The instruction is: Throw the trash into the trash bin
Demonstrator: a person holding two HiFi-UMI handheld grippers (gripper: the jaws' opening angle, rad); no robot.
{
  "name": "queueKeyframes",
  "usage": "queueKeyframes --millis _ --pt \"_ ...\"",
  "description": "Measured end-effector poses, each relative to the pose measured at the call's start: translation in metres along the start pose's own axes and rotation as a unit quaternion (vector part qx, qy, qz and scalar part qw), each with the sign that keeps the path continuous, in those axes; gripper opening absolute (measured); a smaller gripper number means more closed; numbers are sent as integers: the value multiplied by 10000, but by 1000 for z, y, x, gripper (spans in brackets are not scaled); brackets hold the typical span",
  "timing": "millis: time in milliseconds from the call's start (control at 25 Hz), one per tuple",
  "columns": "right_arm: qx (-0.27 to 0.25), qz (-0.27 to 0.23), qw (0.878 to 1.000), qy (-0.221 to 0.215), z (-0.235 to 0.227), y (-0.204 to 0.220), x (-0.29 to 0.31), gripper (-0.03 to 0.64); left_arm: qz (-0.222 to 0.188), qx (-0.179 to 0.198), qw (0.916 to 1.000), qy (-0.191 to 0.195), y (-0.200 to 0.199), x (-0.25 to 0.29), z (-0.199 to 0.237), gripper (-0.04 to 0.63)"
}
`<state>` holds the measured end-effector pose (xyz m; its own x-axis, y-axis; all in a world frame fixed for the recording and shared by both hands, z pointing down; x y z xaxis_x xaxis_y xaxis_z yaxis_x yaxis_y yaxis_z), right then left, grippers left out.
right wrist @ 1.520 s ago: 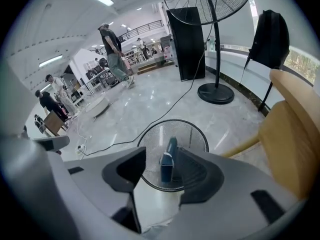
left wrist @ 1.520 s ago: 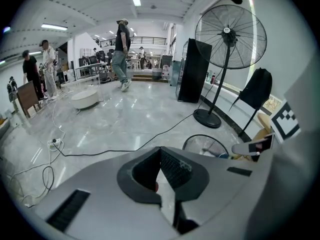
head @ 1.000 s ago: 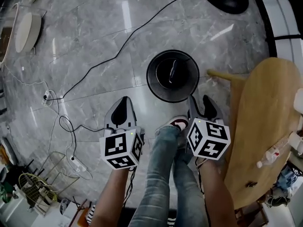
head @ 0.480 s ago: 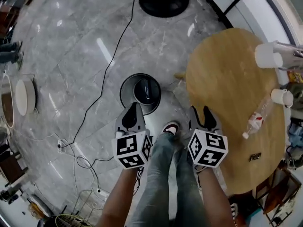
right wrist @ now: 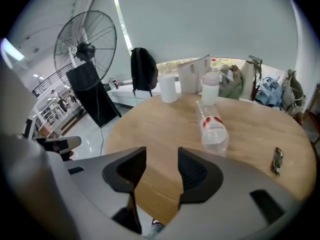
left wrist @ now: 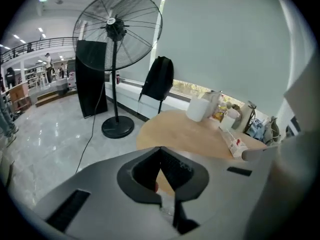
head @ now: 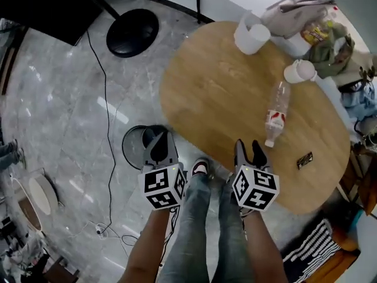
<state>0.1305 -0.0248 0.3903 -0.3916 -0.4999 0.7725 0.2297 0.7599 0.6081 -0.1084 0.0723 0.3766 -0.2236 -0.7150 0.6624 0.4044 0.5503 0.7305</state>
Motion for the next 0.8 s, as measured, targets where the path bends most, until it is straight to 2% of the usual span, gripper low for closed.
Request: queueKeyframes --millis 200,400,800 --pt "560 -65 9967 590 -54 10 -8 206 231 442 9975 510 0 28 -49 15" --pt "800 -19 9922 959 -90 24 -3 207 429 792 9923 855 7 52 -85 15" --pt "720 208 9917 1046 -109 39 31 218 672 1210 9847 1063 15 81 -108 15"
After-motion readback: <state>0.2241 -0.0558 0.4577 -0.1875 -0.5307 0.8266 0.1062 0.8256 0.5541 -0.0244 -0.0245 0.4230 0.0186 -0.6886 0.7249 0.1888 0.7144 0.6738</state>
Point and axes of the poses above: the fingertips, and each gripper's own axes: x forward along the fingers, z to its left, y out of its underside, the point moved 9 cm from there along -x, backward along the fingers, and after that the axes turned 2 degrees about -x, right-handed, at the moved point
